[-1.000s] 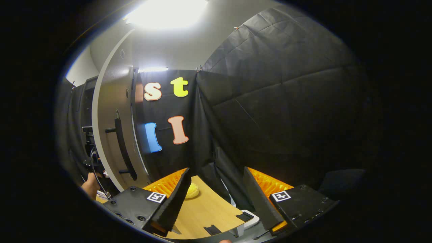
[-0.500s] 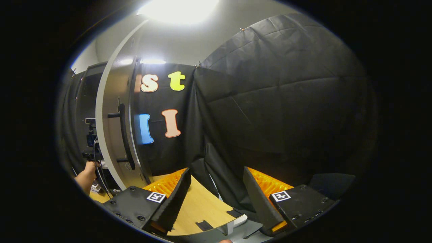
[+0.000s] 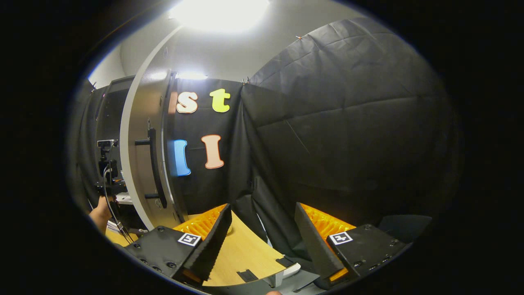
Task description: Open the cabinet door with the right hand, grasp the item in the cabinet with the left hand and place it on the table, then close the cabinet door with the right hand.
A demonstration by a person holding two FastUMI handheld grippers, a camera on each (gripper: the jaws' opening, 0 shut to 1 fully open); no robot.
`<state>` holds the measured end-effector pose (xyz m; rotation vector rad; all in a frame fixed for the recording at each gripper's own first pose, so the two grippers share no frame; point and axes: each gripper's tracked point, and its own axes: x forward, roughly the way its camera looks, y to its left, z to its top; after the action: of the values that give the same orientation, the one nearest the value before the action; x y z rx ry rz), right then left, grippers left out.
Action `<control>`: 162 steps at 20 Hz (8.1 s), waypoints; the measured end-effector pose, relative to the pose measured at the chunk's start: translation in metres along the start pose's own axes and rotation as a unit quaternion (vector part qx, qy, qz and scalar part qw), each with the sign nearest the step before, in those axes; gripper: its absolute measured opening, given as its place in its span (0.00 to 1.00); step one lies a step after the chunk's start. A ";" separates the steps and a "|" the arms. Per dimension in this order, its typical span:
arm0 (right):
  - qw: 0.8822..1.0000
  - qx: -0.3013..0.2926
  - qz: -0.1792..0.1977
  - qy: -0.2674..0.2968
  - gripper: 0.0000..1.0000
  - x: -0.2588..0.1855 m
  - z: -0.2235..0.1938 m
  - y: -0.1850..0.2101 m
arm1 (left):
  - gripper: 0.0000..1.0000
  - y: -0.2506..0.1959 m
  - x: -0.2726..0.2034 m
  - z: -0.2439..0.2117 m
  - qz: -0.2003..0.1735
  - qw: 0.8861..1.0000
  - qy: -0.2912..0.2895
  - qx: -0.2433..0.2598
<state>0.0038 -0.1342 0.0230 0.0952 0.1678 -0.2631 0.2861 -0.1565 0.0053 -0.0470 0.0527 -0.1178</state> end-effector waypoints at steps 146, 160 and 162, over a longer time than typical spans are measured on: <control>0.962 0.017 0.274 -0.001 0.98 0.094 -0.032 0.146 | 0.84 0.127 -0.314 -0.015 0.164 0.984 0.003 0.071; 0.964 -0.006 0.265 -0.036 0.98 0.057 -0.023 0.183 | 0.84 0.155 -0.311 -0.004 0.139 0.987 -0.019 0.074; 0.963 -0.012 0.264 -0.040 0.98 0.054 -0.024 0.184 | 0.84 0.161 -0.311 -0.001 0.142 0.987 -0.021 0.077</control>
<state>0.1003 0.0321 0.0034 0.1017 0.0601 0.2688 -0.0032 0.0401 0.0116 0.1116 0.0081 0.1640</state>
